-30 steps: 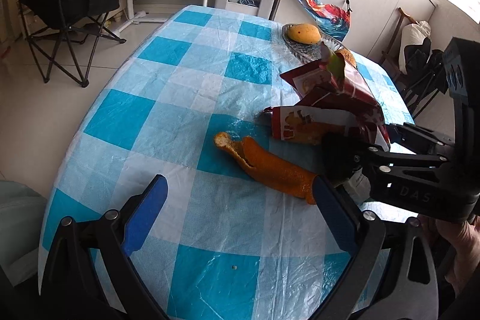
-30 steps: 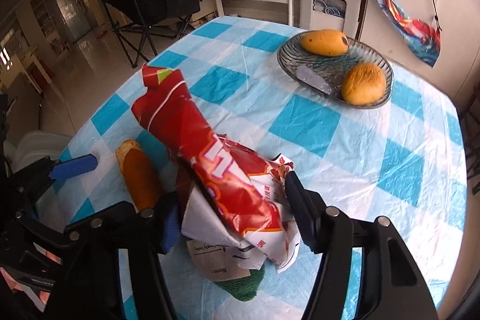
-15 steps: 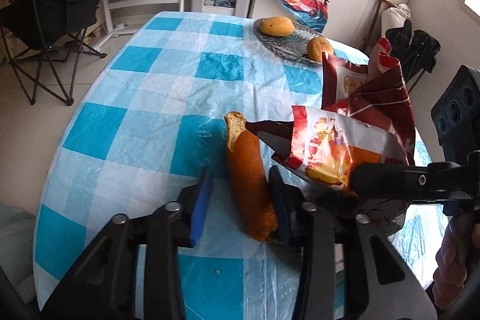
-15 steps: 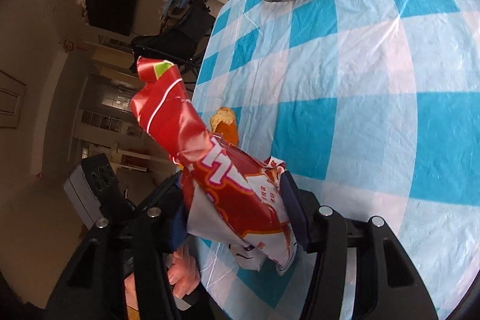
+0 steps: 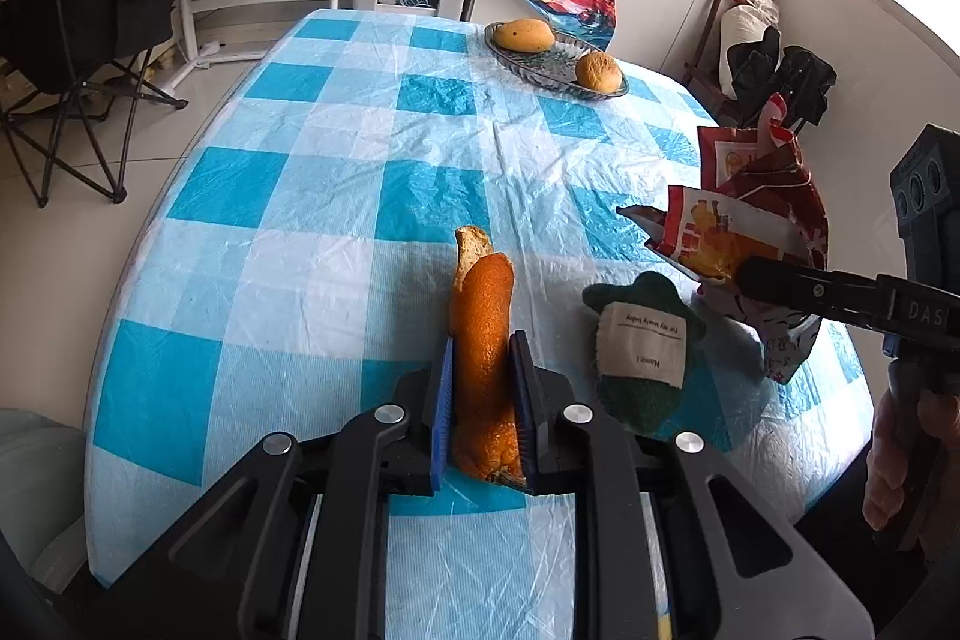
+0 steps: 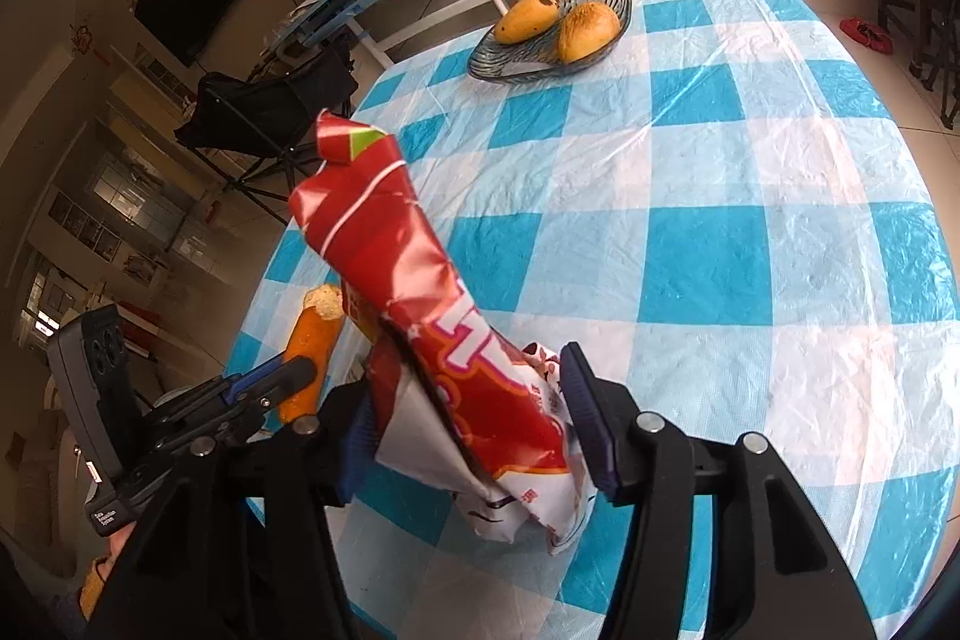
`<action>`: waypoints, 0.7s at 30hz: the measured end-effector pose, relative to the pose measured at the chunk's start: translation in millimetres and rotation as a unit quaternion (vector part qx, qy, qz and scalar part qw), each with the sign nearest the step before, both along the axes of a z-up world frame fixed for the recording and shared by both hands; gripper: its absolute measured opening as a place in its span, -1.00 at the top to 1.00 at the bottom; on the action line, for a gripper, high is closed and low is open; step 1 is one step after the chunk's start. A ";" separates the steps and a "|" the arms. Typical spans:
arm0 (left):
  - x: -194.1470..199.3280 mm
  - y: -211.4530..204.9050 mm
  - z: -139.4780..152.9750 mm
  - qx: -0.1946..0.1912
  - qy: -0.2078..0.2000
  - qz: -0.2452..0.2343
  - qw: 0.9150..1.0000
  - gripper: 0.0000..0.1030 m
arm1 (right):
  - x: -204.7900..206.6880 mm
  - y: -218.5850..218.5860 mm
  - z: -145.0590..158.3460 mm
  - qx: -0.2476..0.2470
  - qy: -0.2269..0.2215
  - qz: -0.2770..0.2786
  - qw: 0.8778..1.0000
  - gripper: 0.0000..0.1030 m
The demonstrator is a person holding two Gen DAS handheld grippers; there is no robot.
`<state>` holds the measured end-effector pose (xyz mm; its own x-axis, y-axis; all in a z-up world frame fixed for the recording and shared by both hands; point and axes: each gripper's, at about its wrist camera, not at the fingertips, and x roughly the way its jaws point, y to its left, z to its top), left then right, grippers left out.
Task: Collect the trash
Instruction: 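Grasp the orange peel with the left tool while the right tool lifts the snack bag, then carry peel and snack bag over the yellow bin and open both tools to drop them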
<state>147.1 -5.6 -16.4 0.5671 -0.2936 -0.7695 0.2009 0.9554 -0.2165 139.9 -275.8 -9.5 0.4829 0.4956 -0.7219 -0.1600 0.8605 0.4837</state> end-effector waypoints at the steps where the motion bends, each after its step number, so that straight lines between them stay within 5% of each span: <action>1: -1.9 0.7 -0.3 0.002 0.000 0.002 1.000 0.62 | -3.7 -1.5 -0.3 -0.005 -0.005 -0.004 1.000 -0.27; 4: -2.9 1.6 -0.6 0.016 -0.006 0.015 1.000 0.36 | -10.6 -3.4 3.9 -0.028 -0.029 -0.013 0.999 -0.27; 6: -1.7 0.7 -2.3 0.019 -0.008 0.017 1.000 0.34 | -12.0 -4.7 3.7 -0.032 -0.040 -0.016 0.999 -0.09; 9: -3.7 -7.5 -3.4 0.034 -0.016 -0.001 0.999 0.61 | -15.2 -7.9 4.8 -0.022 -0.047 -0.019 0.998 0.15; 12: -11.5 -11.5 2.4 0.038 -0.030 -0.012 0.999 0.67 | -16.9 -9.7 7.3 0.011 -0.055 -0.021 0.998 0.34; 21: -38.8 10.2 23.3 -0.040 -0.055 -0.007 0.998 0.68 | -37.1 -11.7 20.3 0.095 -0.076 -0.022 0.992 0.37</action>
<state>108.3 4.6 7.0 0.6427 -0.3602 -0.6762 0.2410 0.9328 -0.2679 102.9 -287.5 10.8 0.6030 0.5921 -0.5346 -0.2080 0.7636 0.6113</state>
